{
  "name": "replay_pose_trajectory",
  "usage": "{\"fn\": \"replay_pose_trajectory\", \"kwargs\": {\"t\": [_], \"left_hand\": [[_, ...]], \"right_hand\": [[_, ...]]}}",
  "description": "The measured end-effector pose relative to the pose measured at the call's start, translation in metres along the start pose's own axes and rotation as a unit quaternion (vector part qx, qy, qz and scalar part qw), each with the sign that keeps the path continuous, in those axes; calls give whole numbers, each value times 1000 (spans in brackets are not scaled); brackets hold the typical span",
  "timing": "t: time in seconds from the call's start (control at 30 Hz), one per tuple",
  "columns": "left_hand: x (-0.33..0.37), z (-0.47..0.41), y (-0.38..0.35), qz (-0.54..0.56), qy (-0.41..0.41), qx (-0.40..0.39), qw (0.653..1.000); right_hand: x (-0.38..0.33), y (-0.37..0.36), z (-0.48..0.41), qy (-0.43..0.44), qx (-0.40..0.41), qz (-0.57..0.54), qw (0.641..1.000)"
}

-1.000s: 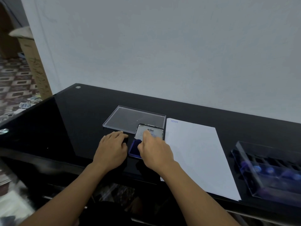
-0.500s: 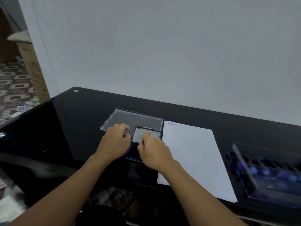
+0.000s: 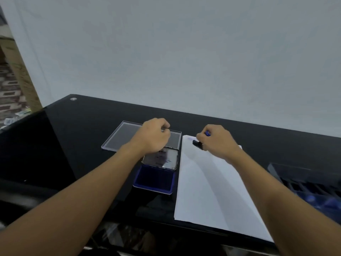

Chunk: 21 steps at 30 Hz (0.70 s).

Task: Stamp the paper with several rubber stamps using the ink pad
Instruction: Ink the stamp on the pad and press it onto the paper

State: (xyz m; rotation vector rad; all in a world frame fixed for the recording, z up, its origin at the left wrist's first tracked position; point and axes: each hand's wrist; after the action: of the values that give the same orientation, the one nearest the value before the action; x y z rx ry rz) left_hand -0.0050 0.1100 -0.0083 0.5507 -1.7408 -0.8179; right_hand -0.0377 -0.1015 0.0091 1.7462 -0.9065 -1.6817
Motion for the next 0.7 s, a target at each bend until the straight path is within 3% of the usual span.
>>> {"fn": "replay_pose_trajectory", "kwargs": {"t": [0.23, 0.7], "left_hand": [[-1, -42, -26, -45, 6, -79, 996], [-7, -74, -46, -90, 30, -109, 990]], "right_hand": [[17, 0, -45, -11, -54, 34, 998], [19, -22, -95, 45, -119, 185, 974]]}}
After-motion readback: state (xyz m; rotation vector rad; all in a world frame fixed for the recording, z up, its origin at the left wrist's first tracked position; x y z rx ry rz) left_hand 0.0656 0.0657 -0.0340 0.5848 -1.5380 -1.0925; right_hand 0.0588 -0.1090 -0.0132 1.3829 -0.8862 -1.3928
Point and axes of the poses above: each hand's wrist, its own z-axis away from the middle knuckle, its own y-axis out of the back of the hand, x = y × z, and after that the axes turned 3 degrees about -x, right-handed
